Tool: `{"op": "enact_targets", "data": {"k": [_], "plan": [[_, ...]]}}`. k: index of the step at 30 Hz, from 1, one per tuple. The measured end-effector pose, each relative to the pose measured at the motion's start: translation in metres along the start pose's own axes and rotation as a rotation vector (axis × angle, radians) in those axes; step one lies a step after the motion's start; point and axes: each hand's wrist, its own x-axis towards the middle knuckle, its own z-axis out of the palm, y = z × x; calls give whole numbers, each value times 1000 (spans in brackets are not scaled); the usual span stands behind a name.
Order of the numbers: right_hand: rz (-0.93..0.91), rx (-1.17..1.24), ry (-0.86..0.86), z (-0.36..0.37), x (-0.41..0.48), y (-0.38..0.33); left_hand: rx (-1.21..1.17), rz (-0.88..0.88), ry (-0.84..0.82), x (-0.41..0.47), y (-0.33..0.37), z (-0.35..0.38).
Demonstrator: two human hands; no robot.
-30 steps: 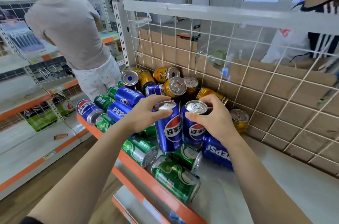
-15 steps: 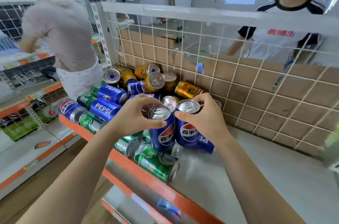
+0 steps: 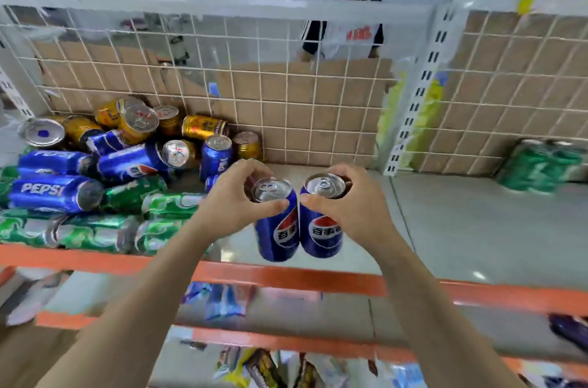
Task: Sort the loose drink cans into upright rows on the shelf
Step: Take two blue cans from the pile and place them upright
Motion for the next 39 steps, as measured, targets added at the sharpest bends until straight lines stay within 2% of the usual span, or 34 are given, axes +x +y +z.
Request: {"op": "enact_targets", "data": {"k": [8, 16, 25, 30, 39], "plan": [[118, 13, 197, -112, -34, 53, 1, 169, -155, 36, 76, 100], [216, -50, 316, -248, -61, 143, 15, 333, -278, 58, 171, 251], [253, -187, 347, -405, -78, 224, 71, 338, -309, 81, 267, 393], [274, -200, 364, -452, -59, 262, 118, 395, -332, 112, 296, 443], [333, -185, 347, -506, 16, 315, 129, 469, -291, 196, 308, 514]]}}
